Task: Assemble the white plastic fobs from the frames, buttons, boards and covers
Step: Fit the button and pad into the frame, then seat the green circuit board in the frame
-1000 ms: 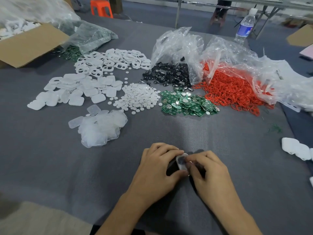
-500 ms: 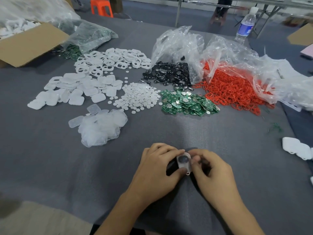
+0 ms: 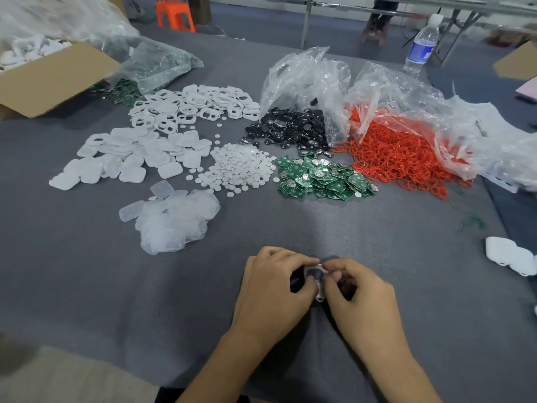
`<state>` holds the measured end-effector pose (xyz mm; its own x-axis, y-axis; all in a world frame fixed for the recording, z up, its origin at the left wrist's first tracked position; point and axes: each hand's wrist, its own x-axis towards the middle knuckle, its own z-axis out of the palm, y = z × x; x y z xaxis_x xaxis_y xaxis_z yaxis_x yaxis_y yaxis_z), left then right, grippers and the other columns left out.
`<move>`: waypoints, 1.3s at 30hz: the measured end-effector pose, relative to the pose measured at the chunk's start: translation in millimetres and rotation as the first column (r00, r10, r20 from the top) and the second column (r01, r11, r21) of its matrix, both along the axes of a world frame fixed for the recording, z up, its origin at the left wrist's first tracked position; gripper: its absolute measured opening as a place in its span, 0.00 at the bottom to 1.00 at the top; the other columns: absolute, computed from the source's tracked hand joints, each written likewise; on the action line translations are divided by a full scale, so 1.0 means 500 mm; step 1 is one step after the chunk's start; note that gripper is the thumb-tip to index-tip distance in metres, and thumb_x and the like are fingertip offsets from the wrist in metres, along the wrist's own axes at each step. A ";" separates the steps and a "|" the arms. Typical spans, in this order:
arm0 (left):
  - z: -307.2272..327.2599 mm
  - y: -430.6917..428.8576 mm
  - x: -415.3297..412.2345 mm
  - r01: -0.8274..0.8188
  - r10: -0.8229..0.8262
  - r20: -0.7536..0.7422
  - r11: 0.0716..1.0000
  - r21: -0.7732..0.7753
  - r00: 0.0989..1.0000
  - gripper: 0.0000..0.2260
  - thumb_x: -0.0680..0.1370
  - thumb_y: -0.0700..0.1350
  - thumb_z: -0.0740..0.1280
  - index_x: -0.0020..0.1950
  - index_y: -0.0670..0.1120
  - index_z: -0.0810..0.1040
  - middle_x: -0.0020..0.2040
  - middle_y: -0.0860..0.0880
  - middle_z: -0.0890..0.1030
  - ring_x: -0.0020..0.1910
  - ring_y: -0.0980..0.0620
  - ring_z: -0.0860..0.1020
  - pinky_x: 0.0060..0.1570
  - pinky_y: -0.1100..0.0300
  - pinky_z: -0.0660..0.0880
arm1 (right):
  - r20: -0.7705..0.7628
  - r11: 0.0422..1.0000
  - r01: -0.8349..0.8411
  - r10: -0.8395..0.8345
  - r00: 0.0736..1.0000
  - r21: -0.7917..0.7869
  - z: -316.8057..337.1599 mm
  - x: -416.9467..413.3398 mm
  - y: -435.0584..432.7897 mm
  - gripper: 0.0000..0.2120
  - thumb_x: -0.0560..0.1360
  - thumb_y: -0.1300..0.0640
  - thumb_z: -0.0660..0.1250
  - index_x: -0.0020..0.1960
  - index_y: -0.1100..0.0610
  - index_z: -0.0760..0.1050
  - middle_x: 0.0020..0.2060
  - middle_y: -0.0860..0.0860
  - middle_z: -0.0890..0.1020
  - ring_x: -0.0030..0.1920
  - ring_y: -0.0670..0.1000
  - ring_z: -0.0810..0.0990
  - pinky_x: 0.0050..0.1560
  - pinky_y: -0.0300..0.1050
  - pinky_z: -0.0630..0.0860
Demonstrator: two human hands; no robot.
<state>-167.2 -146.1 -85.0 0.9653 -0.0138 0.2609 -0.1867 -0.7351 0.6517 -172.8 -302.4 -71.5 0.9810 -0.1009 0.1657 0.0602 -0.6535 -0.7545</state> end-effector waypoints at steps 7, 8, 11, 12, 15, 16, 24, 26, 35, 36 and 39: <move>0.005 0.001 -0.006 0.021 -0.022 0.020 1.000 0.020 1.000 0.11 0.76 0.59 0.66 0.57 0.61 0.82 0.52 0.67 0.81 0.59 0.65 0.70 0.57 0.65 0.63 | 0.066 0.999 0.044 -0.046 0.997 0.028 -0.012 -0.007 0.011 0.13 0.73 0.63 0.73 0.43 0.43 0.82 0.36 0.41 0.81 0.39 0.41 0.79 0.38 0.27 0.70; 0.006 0.001 -0.007 0.023 -0.024 0.022 1.000 0.020 0.999 0.11 0.76 0.59 0.66 0.57 0.61 0.82 0.52 0.66 0.81 0.59 0.65 0.70 0.57 0.64 0.64 | 0.090 0.999 0.038 -0.039 0.995 0.018 -0.013 -0.010 0.011 0.13 0.73 0.63 0.73 0.45 0.43 0.82 0.38 0.40 0.81 0.40 0.42 0.79 0.39 0.27 0.70; 0.009 0.000 -0.009 0.034 -0.034 0.026 0.999 0.021 0.999 0.11 0.77 0.59 0.66 0.58 0.61 0.81 0.53 0.66 0.81 0.59 0.64 0.70 0.59 0.62 0.65 | 0.110 1.000 0.013 -0.016 0.994 0.026 -0.014 -0.017 0.009 0.11 0.74 0.61 0.73 0.48 0.44 0.82 0.40 0.39 0.81 0.42 0.41 0.80 0.41 0.26 0.70; 0.009 0.000 -0.009 0.037 -0.037 0.029 0.999 0.023 0.999 0.11 0.78 0.59 0.66 0.58 0.60 0.81 0.53 0.66 0.80 0.59 0.64 0.70 0.59 0.62 0.65 | 0.116 0.999 0.010 -0.015 0.993 0.042 -0.013 -0.018 0.009 0.11 0.74 0.60 0.73 0.48 0.43 0.82 0.41 0.39 0.81 0.43 0.40 0.80 0.41 0.25 0.70; 0.011 0.000 -0.009 0.036 -0.037 0.040 0.999 0.025 0.999 0.12 0.79 0.60 0.65 0.59 0.60 0.81 0.55 0.66 0.80 0.60 0.65 0.70 0.61 0.63 0.65 | 0.130 0.996 0.010 -0.022 0.991 0.089 -0.011 -0.015 0.009 0.10 0.75 0.57 0.72 0.49 0.42 0.82 0.42 0.39 0.81 0.43 0.40 0.80 0.41 0.24 0.69; 0.012 -0.001 -0.009 0.033 -0.033 0.042 0.999 0.016 0.999 0.12 0.79 0.61 0.65 0.59 0.60 0.81 0.55 0.66 0.80 0.60 0.65 0.71 0.61 0.63 0.65 | 0.127 0.994 0.016 -0.030 0.991 0.107 -0.009 -0.012 0.010 0.10 0.75 0.57 0.72 0.48 0.41 0.82 0.42 0.39 0.81 0.42 0.41 0.80 0.41 0.24 0.70; 0.037 0.007 0.051 -0.057 0.056 -0.008 0.961 -0.270 0.998 0.10 0.79 0.45 0.70 0.60 0.53 0.82 0.51 0.59 0.81 0.50 0.60 0.79 0.55 0.65 0.74 | 0.007 0.988 0.009 -0.010 1.000 0.151 0.027 0.087 0.018 0.09 0.75 0.59 0.72 0.47 0.44 0.83 0.37 0.39 0.83 0.37 0.41 0.79 0.36 0.27 0.71; 0.045 0.012 0.090 -0.122 0.121 -0.020 0.952 -0.281 0.992 0.10 0.80 0.41 0.69 0.60 0.50 0.82 0.51 0.54 0.82 0.48 0.59 0.79 0.54 0.63 0.76 | -0.013 0.997 -0.031 0.032 0.999 0.070 0.035 0.132 0.036 0.08 0.75 0.57 0.72 0.49 0.45 0.82 0.36 0.37 0.83 0.39 0.36 0.79 0.38 0.23 0.69; 0.039 0.011 0.274 -0.207 0.206 -0.021 0.978 -0.040 0.978 0.16 0.84 0.41 0.63 0.72 0.43 0.75 0.63 0.45 0.76 0.64 0.47 0.70 0.65 0.57 0.68 | -0.003 0.973 -0.062 0.063 0.998 -0.222 0.008 0.314 0.106 0.13 0.77 0.46 0.67 0.60 0.48 0.78 0.53 0.45 0.77 0.52 0.49 0.77 0.48 0.46 0.74; 0.032 0.011 0.282 -0.211 0.211 -0.013 0.977 -0.035 0.977 0.15 0.84 0.42 0.62 0.71 0.43 0.76 0.62 0.45 0.76 0.63 0.47 0.70 0.64 0.56 0.69 | 0.018 0.975 -0.046 0.051 0.999 -0.218 0.000 0.319 0.105 0.12 0.77 0.45 0.67 0.59 0.46 0.77 0.53 0.43 0.76 0.52 0.48 0.78 0.48 0.47 0.75; 0.015 0.013 0.291 -0.243 0.245 0.017 0.965 -0.099 0.969 0.10 0.83 0.43 0.64 0.64 0.47 0.78 0.58 0.50 0.78 0.60 0.52 0.72 0.60 0.57 0.72 | 0.065 0.981 -0.033 0.047 0.997 -0.193 -0.017 0.329 0.100 0.11 0.75 0.45 0.68 0.57 0.42 0.75 0.51 0.39 0.74 0.50 0.43 0.76 0.46 0.45 0.73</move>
